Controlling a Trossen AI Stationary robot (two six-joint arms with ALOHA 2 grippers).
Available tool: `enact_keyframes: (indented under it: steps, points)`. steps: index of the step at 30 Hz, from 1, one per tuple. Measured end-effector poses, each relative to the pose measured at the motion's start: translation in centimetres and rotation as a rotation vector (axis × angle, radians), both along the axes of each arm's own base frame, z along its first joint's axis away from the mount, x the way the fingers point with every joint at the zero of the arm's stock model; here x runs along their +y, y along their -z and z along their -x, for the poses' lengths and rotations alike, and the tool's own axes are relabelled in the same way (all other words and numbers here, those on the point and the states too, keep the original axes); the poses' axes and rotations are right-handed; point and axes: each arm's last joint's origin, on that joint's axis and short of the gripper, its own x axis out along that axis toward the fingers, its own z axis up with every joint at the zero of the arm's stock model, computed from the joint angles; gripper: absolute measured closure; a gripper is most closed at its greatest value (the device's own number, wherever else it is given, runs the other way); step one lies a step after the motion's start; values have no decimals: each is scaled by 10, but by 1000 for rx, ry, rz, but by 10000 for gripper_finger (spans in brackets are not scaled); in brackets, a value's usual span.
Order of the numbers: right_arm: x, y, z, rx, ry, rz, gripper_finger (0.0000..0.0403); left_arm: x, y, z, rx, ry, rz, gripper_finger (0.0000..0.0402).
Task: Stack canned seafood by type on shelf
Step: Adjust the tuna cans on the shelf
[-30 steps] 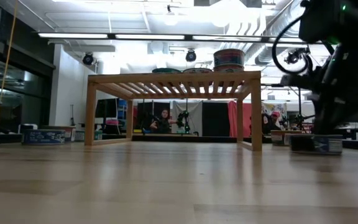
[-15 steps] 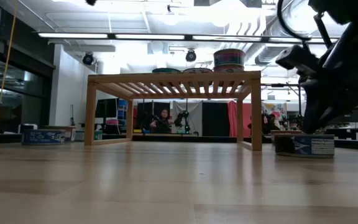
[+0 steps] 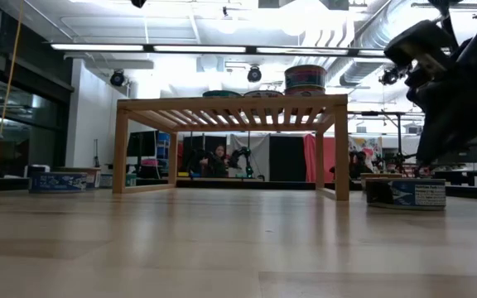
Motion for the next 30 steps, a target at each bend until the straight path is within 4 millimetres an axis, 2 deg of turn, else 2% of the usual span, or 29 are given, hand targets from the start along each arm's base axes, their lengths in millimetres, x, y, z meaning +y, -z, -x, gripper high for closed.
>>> enact_keyframes:
  steps: [7, 12, 15, 22, 30]
  points:
    - [15, -14, -9, -203, -128, 25, 403, -6, 8, -4, 54, 104, 44, 401]
    - [32, -26, -11, -346, -265, -13, 403, -25, 15, -3, 139, 275, -10, 401]
    - [45, -31, -6, -378, -348, -112, 403, -37, 16, 0, 158, 340, -27, 401]
    - [73, -31, 16, -307, -413, -333, 403, -47, 17, 2, 164, 375, -11, 401]
    - [92, -9, 26, -175, -377, -396, 403, -49, 18, 3, 169, 380, -9, 401]
